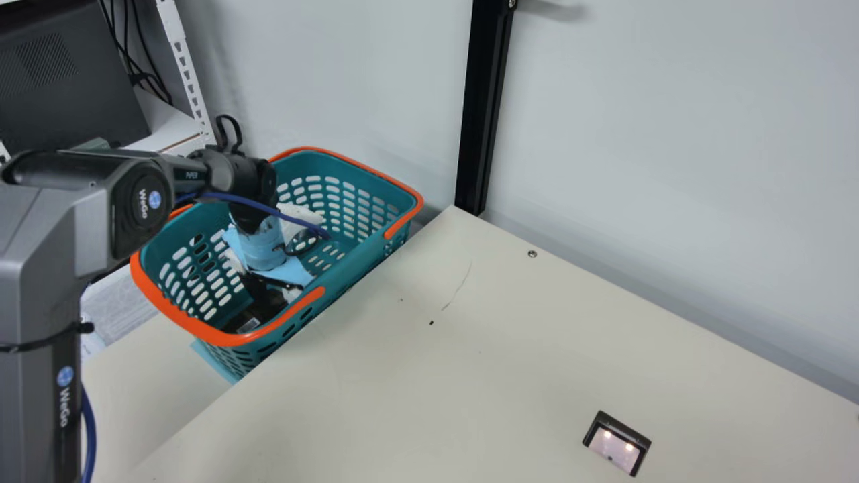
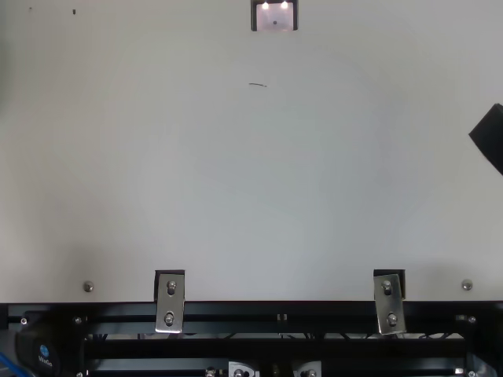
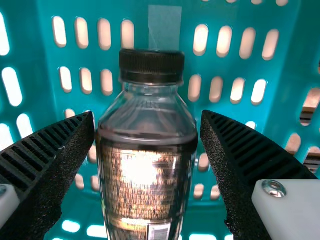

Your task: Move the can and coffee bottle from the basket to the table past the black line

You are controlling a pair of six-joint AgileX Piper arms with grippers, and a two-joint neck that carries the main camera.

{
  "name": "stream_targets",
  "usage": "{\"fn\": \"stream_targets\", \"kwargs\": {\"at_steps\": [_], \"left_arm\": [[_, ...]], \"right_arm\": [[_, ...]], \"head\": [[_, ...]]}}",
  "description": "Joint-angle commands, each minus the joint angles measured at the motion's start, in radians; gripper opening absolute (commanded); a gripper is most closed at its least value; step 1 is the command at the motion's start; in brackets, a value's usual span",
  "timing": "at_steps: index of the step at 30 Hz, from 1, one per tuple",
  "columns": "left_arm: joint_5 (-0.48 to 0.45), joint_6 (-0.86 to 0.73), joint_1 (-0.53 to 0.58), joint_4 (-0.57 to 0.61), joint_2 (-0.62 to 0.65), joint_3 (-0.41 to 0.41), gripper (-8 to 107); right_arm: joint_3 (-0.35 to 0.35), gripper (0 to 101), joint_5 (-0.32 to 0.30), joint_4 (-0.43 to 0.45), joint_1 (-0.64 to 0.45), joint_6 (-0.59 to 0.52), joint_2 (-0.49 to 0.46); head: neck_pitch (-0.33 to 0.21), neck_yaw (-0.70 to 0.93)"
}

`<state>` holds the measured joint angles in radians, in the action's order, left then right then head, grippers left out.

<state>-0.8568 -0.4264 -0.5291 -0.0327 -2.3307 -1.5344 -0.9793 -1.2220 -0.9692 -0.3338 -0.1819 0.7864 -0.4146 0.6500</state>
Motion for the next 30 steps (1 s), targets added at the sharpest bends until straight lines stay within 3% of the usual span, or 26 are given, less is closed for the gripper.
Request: {"fn": "stream_targets", "kwargs": {"at_steps": [1,7,8,9,10,18,30], "left_arm": [[-0.001,-0.001,-0.001,0.002,-0.013,-0.009,90],[-0.001,-0.005,0.000,0.011,-0.034,-0.021,90],[0.000,-0.007,0.000,0.014,-0.036,-0.021,55],[0.000,-0.006,0.000,0.014,-0.037,-0.021,27],[0.001,-0.006,0.000,0.014,-0.038,-0.021,10],[0.032,0.012,0.001,0.025,-0.010,-0.006,10],[0.151,0.054,0.010,0.068,0.203,0.042,10]], "right_arm": [[0.000,101,0.000,0.000,0.000,0.000,0.000],[0.000,101,0.000,0.000,0.000,0.000,0.000],[0.000,101,0.000,0.000,0.000,0.000,0.000],[0.000,101,0.000,0.000,0.000,0.000,0.000],[0.000,101,0.000,0.000,0.000,0.000,0.000],[0.000,101,0.000,0.000,0.000,0.000,0.000],[0.000,101,0.000,0.000,0.000,0.000,0.000]], "head": [[-0.020,0.011],[-0.020,0.011],[-0.020,0.011],[-0.020,0.011],[-0.020,0.011],[-0.020,0.011],[-0.020,0.011]]}}
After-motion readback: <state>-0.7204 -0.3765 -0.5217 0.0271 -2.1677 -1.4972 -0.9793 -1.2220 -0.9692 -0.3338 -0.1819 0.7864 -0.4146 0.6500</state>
